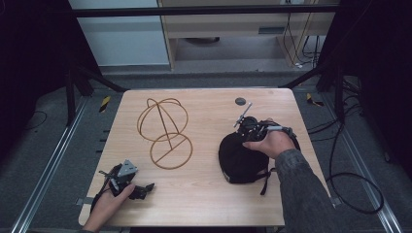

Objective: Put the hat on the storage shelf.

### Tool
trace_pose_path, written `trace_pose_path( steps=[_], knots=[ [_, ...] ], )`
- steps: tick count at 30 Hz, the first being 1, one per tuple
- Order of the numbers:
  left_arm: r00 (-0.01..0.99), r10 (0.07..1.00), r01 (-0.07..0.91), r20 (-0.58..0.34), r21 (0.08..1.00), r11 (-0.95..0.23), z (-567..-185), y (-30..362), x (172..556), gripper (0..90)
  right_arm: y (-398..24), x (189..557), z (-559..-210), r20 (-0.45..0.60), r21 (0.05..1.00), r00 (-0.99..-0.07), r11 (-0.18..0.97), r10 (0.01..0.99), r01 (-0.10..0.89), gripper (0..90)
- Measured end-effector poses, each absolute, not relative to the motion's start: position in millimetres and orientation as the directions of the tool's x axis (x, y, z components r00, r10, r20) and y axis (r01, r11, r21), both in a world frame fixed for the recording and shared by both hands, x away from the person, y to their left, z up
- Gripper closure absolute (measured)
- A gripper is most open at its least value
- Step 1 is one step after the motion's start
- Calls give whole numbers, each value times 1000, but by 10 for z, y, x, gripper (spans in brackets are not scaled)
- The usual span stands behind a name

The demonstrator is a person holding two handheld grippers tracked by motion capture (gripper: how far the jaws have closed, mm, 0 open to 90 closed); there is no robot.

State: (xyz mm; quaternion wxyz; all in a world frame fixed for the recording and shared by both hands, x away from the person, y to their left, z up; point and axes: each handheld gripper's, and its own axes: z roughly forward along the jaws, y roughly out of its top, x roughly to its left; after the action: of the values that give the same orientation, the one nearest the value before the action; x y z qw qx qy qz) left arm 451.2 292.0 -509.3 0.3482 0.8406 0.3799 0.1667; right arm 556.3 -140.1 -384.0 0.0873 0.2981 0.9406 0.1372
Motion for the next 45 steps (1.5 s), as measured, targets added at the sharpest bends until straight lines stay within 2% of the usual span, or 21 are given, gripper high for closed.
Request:
trace_pose_path(
  steps=[16,25,45],
  knots=[
    [656,755,522,17,712,-469,-5093,2920,4511,0,-1671,5313,-3363,-74,478,-776,705,626,524,731],
    [656,755,522,17,712,-469,-5093,2920,4511,0,-1838,5186,-3155,-85,524,-763,680,640,512,731],
    [655,755,522,17,712,-469,-5093,2920,4510,0,-2061,5063,-2985,-96,579,-737,640,669,506,731]
  ],
)
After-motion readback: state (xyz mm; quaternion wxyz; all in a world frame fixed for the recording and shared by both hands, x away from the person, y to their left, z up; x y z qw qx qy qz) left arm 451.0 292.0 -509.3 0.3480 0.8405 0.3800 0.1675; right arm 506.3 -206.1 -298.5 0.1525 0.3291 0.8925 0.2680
